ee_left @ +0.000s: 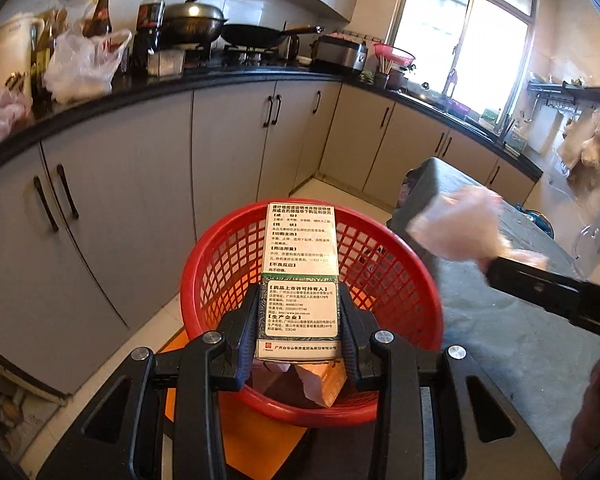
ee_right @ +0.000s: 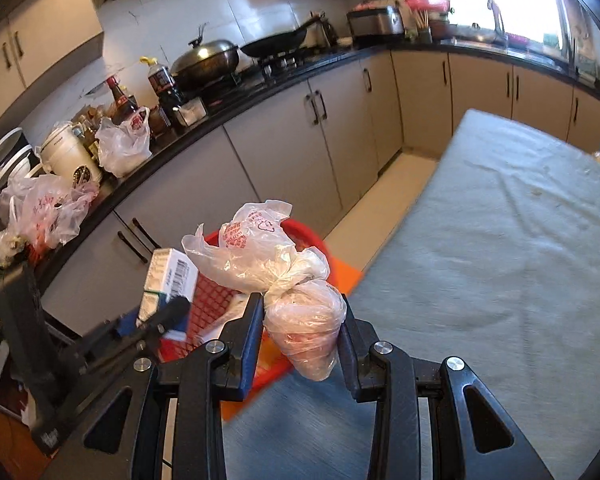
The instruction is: Collect trash
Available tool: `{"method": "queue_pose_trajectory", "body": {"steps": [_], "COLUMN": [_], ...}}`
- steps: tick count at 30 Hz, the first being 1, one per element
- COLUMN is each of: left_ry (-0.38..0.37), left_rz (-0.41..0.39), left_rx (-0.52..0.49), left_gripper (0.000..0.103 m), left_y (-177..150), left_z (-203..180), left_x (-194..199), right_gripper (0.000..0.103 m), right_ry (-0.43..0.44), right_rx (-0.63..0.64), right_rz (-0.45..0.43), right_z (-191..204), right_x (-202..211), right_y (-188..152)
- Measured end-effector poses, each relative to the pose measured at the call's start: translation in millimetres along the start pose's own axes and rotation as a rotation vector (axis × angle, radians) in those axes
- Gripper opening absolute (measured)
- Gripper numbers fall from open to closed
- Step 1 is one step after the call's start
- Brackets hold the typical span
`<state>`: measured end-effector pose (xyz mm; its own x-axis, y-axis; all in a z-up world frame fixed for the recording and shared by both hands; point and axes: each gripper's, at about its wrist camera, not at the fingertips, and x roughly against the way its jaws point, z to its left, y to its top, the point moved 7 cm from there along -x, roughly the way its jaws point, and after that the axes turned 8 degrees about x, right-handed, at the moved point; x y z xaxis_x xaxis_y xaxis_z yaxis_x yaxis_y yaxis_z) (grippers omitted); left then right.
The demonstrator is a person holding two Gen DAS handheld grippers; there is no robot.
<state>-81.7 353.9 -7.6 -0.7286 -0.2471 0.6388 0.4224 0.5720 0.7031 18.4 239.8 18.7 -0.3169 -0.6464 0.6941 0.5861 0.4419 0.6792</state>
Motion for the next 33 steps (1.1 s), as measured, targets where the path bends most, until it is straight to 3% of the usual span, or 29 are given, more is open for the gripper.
{"method": "queue_pose_trajectory", "body": {"steps": [8,13,20,25,33], "left_ry": [-0.013,-0.013,-0.003,0.037,0.078], "left_rz": [0.026,0.008,-0.008,-0.054,-0.104], "left_rx": [-0.002,-0.006,-0.005,-0.039,-0.07], "left_gripper": [0.035,0.055,0.06,0.066,0.078], "left_y": [-2,0,2,0,-9], "left_z": [4,3,0,-7,-19], "left_x": [-18,-15,-7,6,29], "right_gripper": [0.04,0.052,0.052,0.054,0.067], "right_ry": [0.032,0.047,0.039,-0.016,-0.097], "right_rx": [-0.101,-0.122,-0.105,-0.071,-0.016], "right_rz": [0.052,0.05,0.005,-0.032,-0.076], "right_z": [-1,-3,-9,-16,-21], "right_x": [-41,-45,-19,7,51], "right_y": [4,6,5,-3,-29]}}
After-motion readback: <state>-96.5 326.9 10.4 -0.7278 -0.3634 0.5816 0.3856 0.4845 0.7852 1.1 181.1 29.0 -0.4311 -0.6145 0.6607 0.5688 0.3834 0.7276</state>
